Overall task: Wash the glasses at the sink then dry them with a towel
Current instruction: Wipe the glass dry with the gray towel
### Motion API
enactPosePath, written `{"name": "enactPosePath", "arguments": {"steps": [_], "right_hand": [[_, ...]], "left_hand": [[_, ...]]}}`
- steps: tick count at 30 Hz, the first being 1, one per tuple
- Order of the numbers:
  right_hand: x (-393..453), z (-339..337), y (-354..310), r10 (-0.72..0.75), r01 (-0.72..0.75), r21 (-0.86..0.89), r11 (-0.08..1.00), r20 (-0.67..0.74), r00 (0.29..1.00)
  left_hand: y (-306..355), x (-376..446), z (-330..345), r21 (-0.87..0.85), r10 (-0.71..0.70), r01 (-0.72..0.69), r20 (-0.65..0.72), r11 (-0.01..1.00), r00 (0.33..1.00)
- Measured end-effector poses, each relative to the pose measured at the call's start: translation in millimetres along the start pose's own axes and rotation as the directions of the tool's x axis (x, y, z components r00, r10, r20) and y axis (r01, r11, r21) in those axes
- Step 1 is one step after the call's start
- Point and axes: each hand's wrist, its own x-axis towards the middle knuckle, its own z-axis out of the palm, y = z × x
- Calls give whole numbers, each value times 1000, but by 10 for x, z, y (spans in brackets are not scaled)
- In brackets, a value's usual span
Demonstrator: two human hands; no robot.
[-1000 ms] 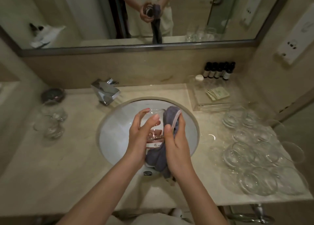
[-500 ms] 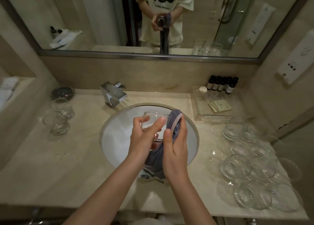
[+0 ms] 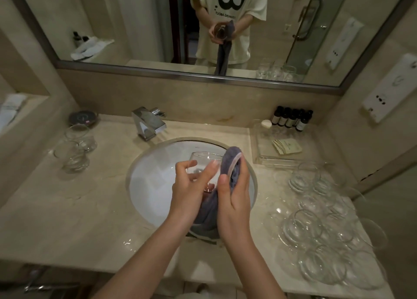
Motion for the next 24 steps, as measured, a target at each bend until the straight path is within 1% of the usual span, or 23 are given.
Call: {"name": "enactPosePath", "arguments": {"steps": [2,3,4,6,8,9,11,13,15,17,18,19,21,24], "right_hand": [[113,-52,64,107,-108,154,982,17,994],[157,-80,91,158,-161,204,966,32,987],[175,-97,108,192,-196,218,956,40,981],[154,-113,80,193,-191,191,963,7,981],[108,-122,66,157,-149,143,978,-44,987],[83,-134,57,137,-130,119,984,-55,989],[54,-154,25,87,-84,58,995,-56,995],[63,-169,-47,39,-38,8,999,-41,998],[112,-181,-76,30,-30,27,999,-18,999],[202,-210,-71,110,-113,162,980,28,994],[245,-227,-45,171,-179,235,955,56,984],[266,-238,-31,215,-227,275,934,73,974],[248,-236,-50,246,-256,269,929,71,967],[169,-184,-55,250,-244,237,941,5,968]], "left_hand": [[31,37,27,-94,-69,72,38,993,997],[30,54,40,-97,-85,91,68,991,994],[26,65,55,-75,-83,90,92,993,992],[13,82,63,30,-62,59,94,998,994],[-7,99,57,183,-10,2,46,983,999],[-8,86,59,231,16,-18,10,973,1000],[-12,50,79,252,60,-54,-16,966,998],[-17,51,114,227,79,-81,19,971,997],[22,72,127,132,67,-73,51,989,996],[100,92,132,-22,24,-22,88,1000,996],[124,92,136,-73,0,9,121,997,993],[132,92,139,-80,-6,19,154,997,988],[149,95,147,6,3,-4,163,1000,987],[141,140,97,169,72,-80,48,982,996]]}}
